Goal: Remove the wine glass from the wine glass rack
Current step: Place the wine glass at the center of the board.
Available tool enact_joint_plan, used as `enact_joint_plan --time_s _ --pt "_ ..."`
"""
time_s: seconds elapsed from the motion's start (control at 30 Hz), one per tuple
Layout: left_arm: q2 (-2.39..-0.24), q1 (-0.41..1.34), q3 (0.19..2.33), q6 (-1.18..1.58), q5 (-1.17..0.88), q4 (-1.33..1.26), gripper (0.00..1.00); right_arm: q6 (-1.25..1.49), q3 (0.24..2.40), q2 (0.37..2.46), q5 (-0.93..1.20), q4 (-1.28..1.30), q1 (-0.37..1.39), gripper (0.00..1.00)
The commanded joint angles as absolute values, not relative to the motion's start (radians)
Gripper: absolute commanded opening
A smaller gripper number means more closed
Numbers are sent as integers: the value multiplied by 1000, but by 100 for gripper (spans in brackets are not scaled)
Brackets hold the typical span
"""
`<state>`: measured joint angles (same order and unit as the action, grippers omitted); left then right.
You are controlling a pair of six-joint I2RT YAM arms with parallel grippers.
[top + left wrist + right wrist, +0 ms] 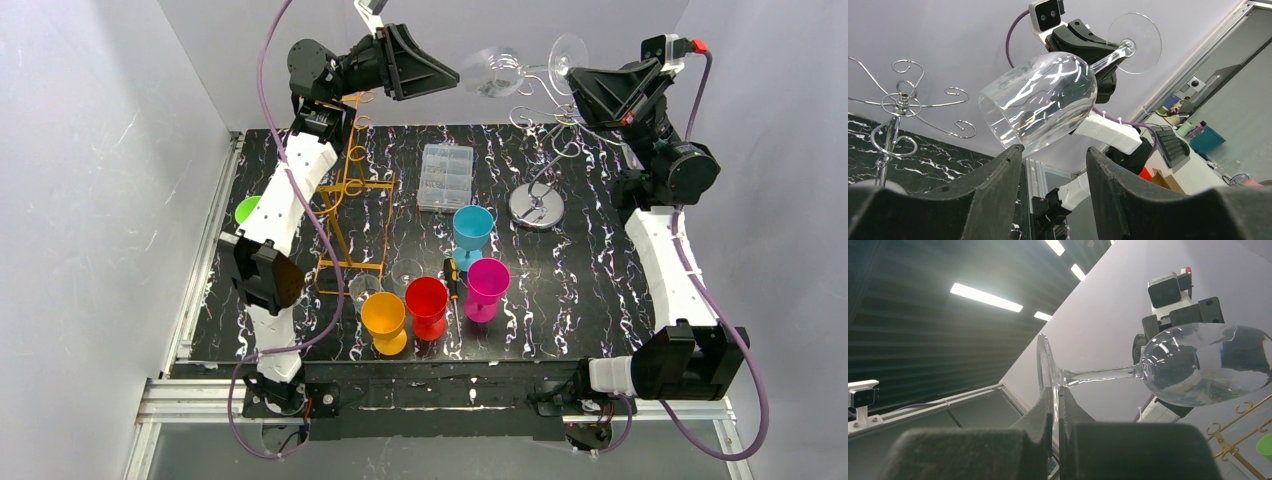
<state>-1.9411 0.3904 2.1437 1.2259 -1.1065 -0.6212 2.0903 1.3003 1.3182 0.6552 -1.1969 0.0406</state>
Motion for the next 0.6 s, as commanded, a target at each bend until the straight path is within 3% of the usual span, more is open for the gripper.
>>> enact_joint_plan --time_s 0.0,0.57 --pt "-1938 414 2197 1235 -1112 -661 48 2447 1371 1287 613 -1247 50 1" --pt "-1921 374 2151 1221 -1083 -661 47 2429 1370 1278 633 -1217 51 1"
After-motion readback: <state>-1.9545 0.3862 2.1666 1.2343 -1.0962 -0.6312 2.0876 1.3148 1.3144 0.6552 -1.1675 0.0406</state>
